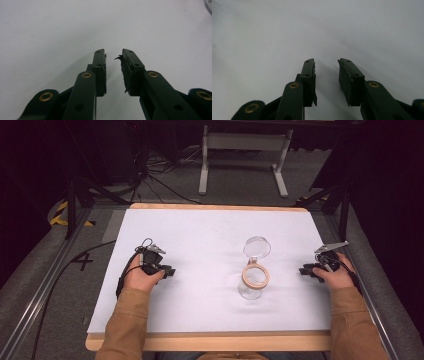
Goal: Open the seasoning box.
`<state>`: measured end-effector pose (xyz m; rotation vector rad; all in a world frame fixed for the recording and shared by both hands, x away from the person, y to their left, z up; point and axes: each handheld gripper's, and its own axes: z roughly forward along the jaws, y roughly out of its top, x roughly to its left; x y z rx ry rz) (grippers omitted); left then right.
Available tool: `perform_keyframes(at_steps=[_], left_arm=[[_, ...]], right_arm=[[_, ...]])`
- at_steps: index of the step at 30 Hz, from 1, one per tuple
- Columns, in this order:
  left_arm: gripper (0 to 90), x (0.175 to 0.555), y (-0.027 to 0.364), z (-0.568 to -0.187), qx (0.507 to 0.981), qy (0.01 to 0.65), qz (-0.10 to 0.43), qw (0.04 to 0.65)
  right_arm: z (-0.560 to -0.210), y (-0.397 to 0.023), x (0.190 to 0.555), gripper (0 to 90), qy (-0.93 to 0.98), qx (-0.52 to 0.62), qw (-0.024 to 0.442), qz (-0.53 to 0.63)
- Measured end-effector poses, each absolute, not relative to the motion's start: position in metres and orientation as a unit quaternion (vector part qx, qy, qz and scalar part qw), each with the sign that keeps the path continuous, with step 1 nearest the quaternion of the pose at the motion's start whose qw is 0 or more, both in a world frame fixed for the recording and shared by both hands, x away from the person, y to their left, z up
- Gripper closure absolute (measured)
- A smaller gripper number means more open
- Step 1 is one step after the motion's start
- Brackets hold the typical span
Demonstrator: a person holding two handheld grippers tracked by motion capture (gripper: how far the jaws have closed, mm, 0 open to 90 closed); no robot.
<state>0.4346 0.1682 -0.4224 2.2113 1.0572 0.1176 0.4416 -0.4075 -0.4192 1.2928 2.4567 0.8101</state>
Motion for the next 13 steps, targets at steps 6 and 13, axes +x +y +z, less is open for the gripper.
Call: perform_keyframes(at_steps=[6, 13], left_arm=[[72.4, 0.4349, 0.1657, -0.4235, 0.849, 0.404, 0.043, 0.336], [70.2, 0.432, 0.163, -0.4172, 0.847, 0.401, 0.045, 0.348]], right_arm=[[-0.4183, -0.4034, 0.4413, 65.8, 0.847, 0.435, 0.128, 0.278], [-0.4101, -0.4008, 0.4384, 64.3, 0.842, 0.426, 0.131, 0.303]])
